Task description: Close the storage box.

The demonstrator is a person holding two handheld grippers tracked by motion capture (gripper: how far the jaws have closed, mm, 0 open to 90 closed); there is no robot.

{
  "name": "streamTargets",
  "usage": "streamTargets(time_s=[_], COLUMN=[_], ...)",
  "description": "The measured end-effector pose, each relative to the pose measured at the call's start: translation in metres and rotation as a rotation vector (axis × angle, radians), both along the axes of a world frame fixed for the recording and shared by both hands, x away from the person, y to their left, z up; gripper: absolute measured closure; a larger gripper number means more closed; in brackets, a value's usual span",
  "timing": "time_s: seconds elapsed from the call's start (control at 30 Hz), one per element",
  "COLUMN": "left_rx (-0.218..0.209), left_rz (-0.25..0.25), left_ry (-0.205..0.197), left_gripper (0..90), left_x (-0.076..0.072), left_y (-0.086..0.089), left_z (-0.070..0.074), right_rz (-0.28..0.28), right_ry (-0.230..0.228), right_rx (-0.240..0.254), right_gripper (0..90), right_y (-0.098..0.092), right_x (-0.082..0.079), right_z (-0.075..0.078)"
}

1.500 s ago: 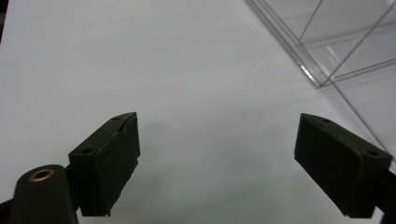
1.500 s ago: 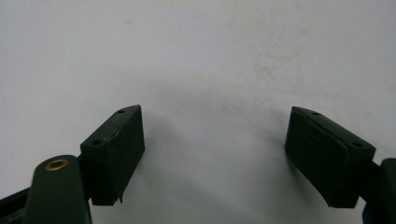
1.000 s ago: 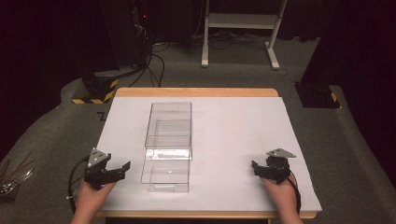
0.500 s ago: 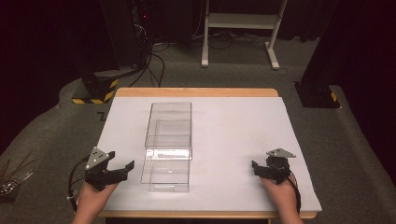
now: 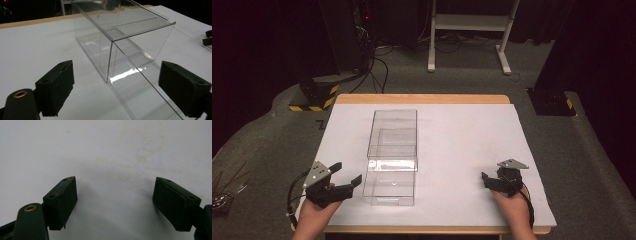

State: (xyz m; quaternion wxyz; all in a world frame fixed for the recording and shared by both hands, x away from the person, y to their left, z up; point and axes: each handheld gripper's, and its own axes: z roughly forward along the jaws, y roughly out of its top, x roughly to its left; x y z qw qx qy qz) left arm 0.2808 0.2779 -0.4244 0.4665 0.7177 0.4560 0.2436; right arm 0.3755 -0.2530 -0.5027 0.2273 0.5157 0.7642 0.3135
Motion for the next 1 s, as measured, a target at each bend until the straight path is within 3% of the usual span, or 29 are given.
streamTargets(time_s=[0.07, 0.27, 0.6, 1.0], left_rx=[0.006, -0.029, -0.004, -0.024], left_rz=[-0.007, -0.027, -0.043, -0.065], left_ry=[-0.007, 0.001, 0.003, 0.022], left_gripper=[13.1, 12.7, 11.2, 11.2], left_x=[-0.001, -0.003, -0.01, -0.026], left_y=[-0.002, -0.007, -0.017, -0.02], left_z=[0.001, 0.0, -0.007, -0.014], right_rz=[0.0, 0.0, 0.0, 0.002], right_ry=[0.002, 0.002, 0.0, 0.002], right_rx=[0.0, 0.0, 0.0, 0.0], right_gripper=[19.7, 19.7, 19.7, 19.7], right_y=[0.0, 0.0, 0.0, 0.0], right_x=[0.0, 0.0, 0.0, 0.0], right_z=[0.0, 0.0, 0.0, 0.0])
